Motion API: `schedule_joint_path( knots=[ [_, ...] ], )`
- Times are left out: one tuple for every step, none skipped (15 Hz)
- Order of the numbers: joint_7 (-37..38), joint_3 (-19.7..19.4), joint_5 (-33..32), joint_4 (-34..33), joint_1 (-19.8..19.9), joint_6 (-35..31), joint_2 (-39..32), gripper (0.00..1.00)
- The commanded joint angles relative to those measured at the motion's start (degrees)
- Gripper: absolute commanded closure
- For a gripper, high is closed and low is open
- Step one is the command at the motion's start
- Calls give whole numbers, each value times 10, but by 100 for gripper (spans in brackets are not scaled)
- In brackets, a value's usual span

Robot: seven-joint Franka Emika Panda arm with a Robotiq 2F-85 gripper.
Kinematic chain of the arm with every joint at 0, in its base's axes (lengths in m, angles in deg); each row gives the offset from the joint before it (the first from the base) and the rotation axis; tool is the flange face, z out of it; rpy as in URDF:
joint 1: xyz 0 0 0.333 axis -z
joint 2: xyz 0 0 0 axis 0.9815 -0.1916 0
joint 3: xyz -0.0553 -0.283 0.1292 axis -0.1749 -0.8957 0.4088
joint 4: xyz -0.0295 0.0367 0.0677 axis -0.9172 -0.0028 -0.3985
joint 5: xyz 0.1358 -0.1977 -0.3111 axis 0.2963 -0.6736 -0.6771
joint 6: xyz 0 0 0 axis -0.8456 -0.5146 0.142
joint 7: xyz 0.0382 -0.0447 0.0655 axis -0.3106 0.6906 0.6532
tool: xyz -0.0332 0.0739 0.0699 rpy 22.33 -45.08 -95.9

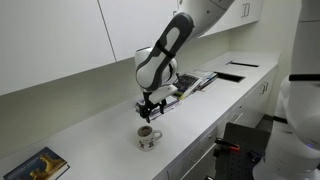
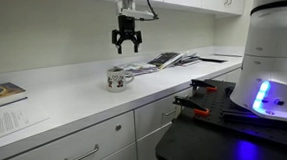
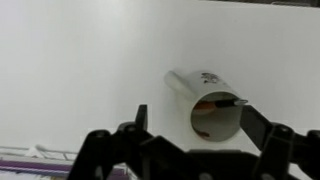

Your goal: Move the mug cup to the left

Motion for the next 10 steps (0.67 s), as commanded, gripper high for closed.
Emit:
schedule_joint_path(
  knots=[
    [23,-13,-17,-38,-5,2,-39,0],
    [20,-16,-17,-46,-6,4,-51,0],
    [20,-20,-22,-51,-7,5,-61,0],
    [22,-23,-28,-57,-8,2,-71,0],
    [20,-26,-30,-63,-8,-1,-82,1],
    [11,-25,-22,-71,-7,-4,-95,3],
    [8,-24,-17,-77,-7,-11,-107,8],
    [11,-26,-19,-84,-8,-19,-120,17],
    [9,-25,-14,-90,-7,-23,-133,25],
    [7,-25,-10,-96,-7,-23,-143,35]
  ],
)
